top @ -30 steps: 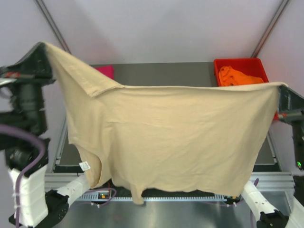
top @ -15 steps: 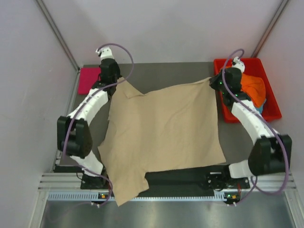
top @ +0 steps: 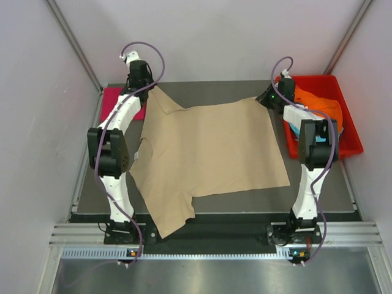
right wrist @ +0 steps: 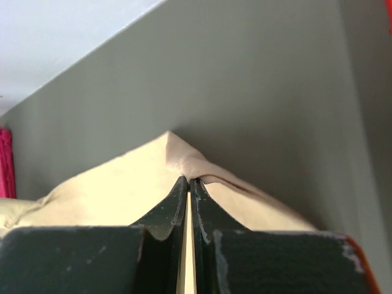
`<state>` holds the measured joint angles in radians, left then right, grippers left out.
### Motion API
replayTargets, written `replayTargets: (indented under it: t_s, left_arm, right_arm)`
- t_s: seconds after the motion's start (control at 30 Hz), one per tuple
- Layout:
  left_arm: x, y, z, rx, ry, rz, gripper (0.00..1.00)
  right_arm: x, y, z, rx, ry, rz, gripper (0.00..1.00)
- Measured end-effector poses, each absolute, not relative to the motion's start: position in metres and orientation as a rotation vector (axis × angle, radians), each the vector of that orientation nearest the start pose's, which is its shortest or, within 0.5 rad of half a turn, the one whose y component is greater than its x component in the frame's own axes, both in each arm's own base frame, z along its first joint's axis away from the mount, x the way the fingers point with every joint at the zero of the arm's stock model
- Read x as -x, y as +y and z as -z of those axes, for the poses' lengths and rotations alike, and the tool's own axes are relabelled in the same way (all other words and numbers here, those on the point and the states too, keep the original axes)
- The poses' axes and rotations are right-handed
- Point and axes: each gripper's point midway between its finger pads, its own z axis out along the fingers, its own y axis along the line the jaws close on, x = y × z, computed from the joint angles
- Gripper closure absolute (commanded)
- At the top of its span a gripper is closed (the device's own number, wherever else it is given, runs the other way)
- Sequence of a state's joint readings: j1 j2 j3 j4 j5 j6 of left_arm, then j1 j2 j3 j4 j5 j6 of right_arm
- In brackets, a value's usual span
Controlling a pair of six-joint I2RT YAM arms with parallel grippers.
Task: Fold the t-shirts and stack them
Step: Flatten the tshirt out
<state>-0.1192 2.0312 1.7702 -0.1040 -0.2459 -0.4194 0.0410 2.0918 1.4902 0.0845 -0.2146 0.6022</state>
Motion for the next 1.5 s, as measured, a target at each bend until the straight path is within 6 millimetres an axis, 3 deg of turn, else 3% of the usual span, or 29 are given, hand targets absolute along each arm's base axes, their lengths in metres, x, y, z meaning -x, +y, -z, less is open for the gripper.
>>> replayTargets:
  t_s: [0.27, 0.4, 0.5, 0.57, 0.67, 0.77, 0.87, 0.93, 1.03, 1.1, 1.2, 1.27, 1.4, 1.5]
  left_arm:
    - [-0.595, -0.043, -0.203, 0.526, 1.967, 0.182, 1.0]
    - [-0.591, -0.029, -0.199, 0.585, 1.997, 0.243, 1.0]
    - [-0.586, -0.011, -0.208, 0.636, 2.017, 0.262, 1.0]
    - [-0.586, -0.001, -0.228, 0.643, 1.99, 0.276, 1.0]
    - [-0.57, 0.007, -0.262, 0.633, 1.938, 0.292, 1.0]
    - [-0.535, 0.006, -0.31, 0.592, 1.88, 0.286, 1.0]
    - [-0.491, 0.007, -0.383, 0.529, 1.757, 0.25, 1.0]
    - [-0.449, 0.013, -0.441, 0.491, 1.629, 0.221, 1.0]
    - [-0.376, 0.02, -0.512, 0.455, 1.447, 0.191, 1.0]
    - [-0.332, 0.023, -0.547, 0.437, 1.343, 0.184, 1.0]
    - [-0.263, 0.025, -0.588, 0.415, 1.195, 0.186, 1.0]
    - [-0.226, 0.026, -0.605, 0.409, 1.118, 0.184, 1.0]
    - [-0.18, 0.029, -0.623, 0.409, 1.038, 0.179, 1.0]
    - [-0.163, 0.029, -0.631, 0.403, 1.02, 0.177, 1.0]
  right_arm:
    - [-0.588, 0.078, -0.117, -0.408, 2.052, -0.601, 1.0]
    - [-0.589, 0.068, -0.116, -0.402, 2.054, -0.584, 1.0]
    - [-0.586, 0.054, -0.117, -0.414, 2.065, -0.56, 1.0]
    - [-0.58, 0.047, -0.127, -0.423, 2.072, -0.548, 1.0]
    - [-0.568, 0.044, -0.166, -0.417, 2.044, -0.54, 1.0]
    - [-0.541, 0.044, -0.235, -0.381, 1.969, -0.538, 1.0]
    - [-0.487, 0.047, -0.328, -0.317, 1.846, -0.542, 1.0]
    - [-0.443, 0.048, -0.387, -0.275, 1.741, -0.542, 1.0]
    - [-0.364, 0.05, -0.454, -0.215, 1.608, -0.537, 1.0]
    - [-0.309, 0.051, -0.484, -0.187, 1.534, -0.525, 1.0]
    - [-0.241, 0.05, -0.502, -0.168, 1.474, -0.505, 1.0]
    - [-0.205, 0.049, -0.509, -0.165, 1.452, -0.496, 1.0]
    - [-0.152, 0.045, -0.521, -0.181, 1.419, -0.466, 1.0]
    - [-0.121, 0.039, -0.531, -0.208, 1.389, -0.439, 1.0]
